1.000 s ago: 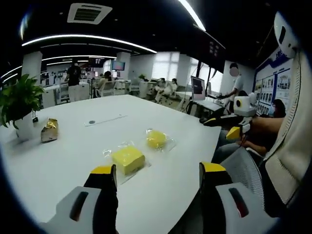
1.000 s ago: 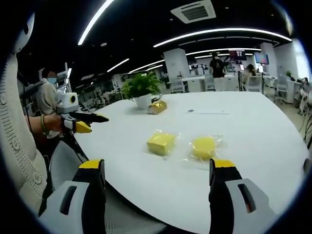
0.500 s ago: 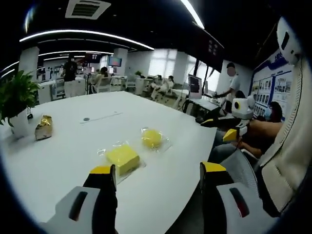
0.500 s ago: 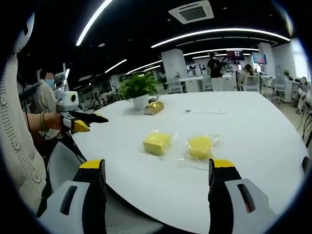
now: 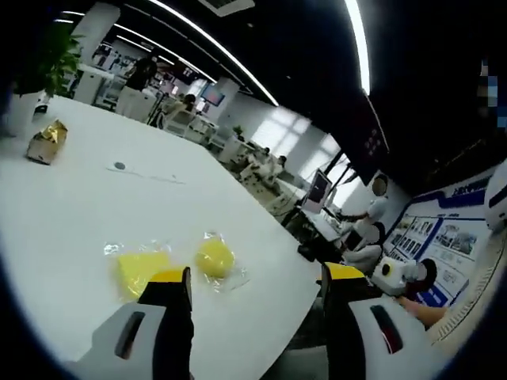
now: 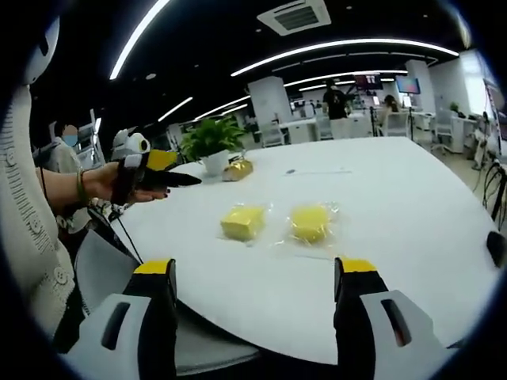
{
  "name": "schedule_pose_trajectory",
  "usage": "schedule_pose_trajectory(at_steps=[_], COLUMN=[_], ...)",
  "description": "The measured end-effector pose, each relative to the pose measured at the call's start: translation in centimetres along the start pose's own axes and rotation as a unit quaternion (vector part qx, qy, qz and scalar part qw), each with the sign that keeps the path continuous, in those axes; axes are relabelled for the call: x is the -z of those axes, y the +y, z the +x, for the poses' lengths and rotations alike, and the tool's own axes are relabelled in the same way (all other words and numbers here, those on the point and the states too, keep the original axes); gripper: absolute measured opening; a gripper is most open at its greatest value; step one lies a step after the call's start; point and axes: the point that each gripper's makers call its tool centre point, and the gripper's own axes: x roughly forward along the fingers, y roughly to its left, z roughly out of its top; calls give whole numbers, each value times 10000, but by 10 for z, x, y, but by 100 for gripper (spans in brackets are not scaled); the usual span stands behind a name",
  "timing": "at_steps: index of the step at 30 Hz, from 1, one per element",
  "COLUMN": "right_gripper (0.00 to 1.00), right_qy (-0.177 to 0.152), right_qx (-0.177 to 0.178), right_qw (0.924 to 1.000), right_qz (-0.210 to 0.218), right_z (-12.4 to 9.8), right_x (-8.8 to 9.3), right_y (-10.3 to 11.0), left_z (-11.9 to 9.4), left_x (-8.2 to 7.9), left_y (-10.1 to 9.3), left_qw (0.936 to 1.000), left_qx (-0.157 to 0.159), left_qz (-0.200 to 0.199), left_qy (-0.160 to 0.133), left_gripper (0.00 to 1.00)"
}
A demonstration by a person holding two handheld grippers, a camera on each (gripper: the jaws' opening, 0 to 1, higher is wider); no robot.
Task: Compare the silicone blocks by pressing each to a similar depth, holding the contact briefly, and releasing to observe deformation and rebound differences across the visible hardness samples.
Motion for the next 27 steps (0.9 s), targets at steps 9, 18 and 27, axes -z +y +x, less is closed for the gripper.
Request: schedule_pose_trajectory(at_steps=[9, 18, 27], right_gripper=[75, 73, 70], right_qy=[39, 108, 108], right_qx=[122, 262, 412], right_qw=[9999, 9990, 9967], right_qz=[93, 345, 690], right_z=[-5, -8, -13], right_x=[0, 16, 26], right_y=[-14, -25, -34], left_z=[53, 111, 149], left_x=[-17, 2, 22], left_y=[9, 45, 88], left_qw=[9925, 9724, 9397], left_qx=[246, -110, -736], left_qz=[-1180, -2326, -3326], left_qy=[-225, 168, 295], left_gripper=[69, 72, 76])
